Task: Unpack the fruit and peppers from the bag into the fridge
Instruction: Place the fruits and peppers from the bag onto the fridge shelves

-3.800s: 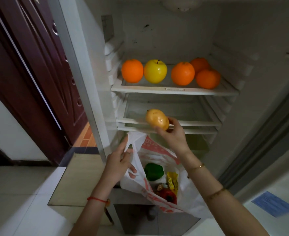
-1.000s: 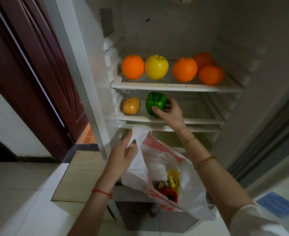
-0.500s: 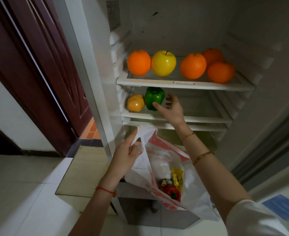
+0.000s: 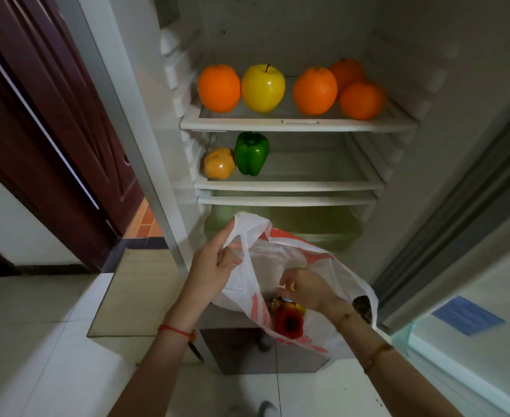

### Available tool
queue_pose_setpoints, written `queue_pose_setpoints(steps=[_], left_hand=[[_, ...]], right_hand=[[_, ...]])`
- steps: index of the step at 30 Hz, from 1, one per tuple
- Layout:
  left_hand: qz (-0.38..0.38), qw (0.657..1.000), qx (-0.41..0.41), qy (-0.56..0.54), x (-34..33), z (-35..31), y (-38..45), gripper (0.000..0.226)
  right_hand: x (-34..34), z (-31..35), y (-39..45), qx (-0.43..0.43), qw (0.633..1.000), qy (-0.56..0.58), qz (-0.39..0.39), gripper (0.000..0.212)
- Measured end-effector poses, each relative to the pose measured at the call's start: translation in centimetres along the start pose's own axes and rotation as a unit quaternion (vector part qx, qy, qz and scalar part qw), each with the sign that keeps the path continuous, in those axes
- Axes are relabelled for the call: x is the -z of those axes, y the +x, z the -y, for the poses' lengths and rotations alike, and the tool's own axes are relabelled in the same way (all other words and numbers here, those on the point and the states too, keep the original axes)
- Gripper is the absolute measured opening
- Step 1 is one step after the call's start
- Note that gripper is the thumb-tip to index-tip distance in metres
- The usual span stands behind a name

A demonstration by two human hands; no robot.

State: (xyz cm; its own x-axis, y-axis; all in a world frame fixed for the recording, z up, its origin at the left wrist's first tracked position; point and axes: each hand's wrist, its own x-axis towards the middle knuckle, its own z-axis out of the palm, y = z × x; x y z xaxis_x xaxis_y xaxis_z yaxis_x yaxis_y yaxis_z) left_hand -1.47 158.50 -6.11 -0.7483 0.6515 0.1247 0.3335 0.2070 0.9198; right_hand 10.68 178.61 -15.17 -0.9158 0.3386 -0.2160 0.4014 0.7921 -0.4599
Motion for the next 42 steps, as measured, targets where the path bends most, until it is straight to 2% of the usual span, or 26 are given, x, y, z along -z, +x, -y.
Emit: queue_pose_setpoints(steps=[2,4,6,10,13,17,20,22,27,31,36,42], left_hand=[[-0.001,1.0,-0.003,0.006,-0.1,-0.1,-0.3,0.061],[0.002,1.0,-0.004,0.004,-0.2,-0.3,-0.5,0.061],[0.005,1.0,0.003,-0.005,-0.3,-0.5,-0.8,0.061],[0.006,1.0,0.007,-0.019,-0.2,-0.7,-1.3,0.066],[0.005,0.999,0.016,-0.03,-0.1,-0.7,-1.5,0.064],[0.002,0.999,0.022,-0.032,0.0,-0.8,-1.6,0.061],[0.003,0.999,0.018,-0.037,0.2,-0.9,-1.3,0.062],[0.005,0.999,0.016,-0.037,0.2,-1.0,-1.0,0.061],[0.004,1.0,0.016,-0.023,-0.1,-1.3,-0.2,0.06],[0.008,1.0,0.016,-0.025,-0.5,-1.6,0.6,0.06],[0.001,0.999,0.005,-0.038,-0.8,-1.3,1.5,0.064],[0.0,0.999,-0.005,-0.052,-0.7,-1.4,2.0,0.067]], right_hand=[[-1.7,-0.8,-0.5,-0.049,0.997,-0.035,0.051,0.048],[-2.9,-1.0,-1.0,-0.047,0.99,-0.083,0.108,0.066],[-4.0,-0.8,-1.7,-0.026,0.984,-0.127,0.124,0.083],[-5.6,-0.4,-2.6,0.019,0.97,-0.233,0.074,0.081],[-6.8,-0.8,-3.0,0.024,0.962,-0.262,0.067,0.085],[-7.6,-1.9,-2.8,-0.002,0.981,-0.18,0.065,0.091],[-5.9,-1.4,-2.6,-0.045,0.997,-0.025,0.063,0.106],[-3.4,-0.7,-2.1,-0.064,0.995,0.061,0.041,0.097],[5.0,2.9,-1.5,-0.014,0.97,0.237,-0.053,0.073],[11.3,5.5,-1.7,0.034,0.921,0.351,-0.167,0.06],[16.6,6.9,1.3,0.039,0.881,0.36,-0.306,0.069],[18.5,6.8,6.8,0.0,0.901,0.299,-0.313,0.07]])
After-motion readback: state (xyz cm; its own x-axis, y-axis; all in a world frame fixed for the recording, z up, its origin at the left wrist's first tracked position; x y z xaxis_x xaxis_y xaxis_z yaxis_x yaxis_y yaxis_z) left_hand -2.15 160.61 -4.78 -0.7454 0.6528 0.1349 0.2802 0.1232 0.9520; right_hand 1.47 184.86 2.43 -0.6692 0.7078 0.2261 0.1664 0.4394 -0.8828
